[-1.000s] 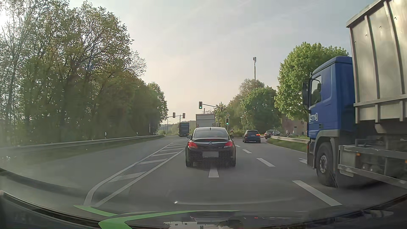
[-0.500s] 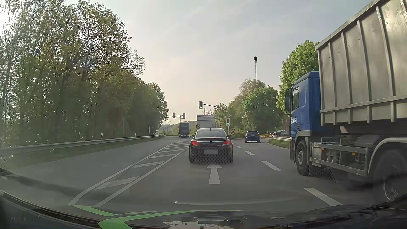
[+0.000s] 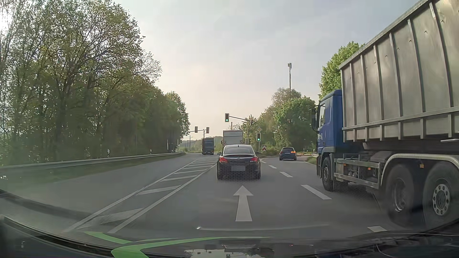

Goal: Follow the waypoints while adhering to traffic rules and regulations

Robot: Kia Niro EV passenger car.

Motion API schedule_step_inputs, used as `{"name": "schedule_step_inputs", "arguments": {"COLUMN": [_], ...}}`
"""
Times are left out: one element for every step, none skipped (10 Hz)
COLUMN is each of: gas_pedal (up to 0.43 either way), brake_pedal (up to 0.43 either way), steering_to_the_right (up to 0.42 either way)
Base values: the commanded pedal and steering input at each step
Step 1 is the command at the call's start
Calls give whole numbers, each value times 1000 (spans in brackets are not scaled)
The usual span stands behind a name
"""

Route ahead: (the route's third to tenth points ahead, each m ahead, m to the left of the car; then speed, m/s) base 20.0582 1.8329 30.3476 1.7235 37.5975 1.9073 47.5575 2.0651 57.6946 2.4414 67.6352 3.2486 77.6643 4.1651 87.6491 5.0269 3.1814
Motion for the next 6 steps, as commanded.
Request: {"name": "schedule_step_inputs", "arguments": {"gas_pedal": [378,378,378,398,398,398], "brake_pedal": [0,0,0,0,0,0], "steering_to_the_right": [-10,-10,-10,-9,-8,-8]}}
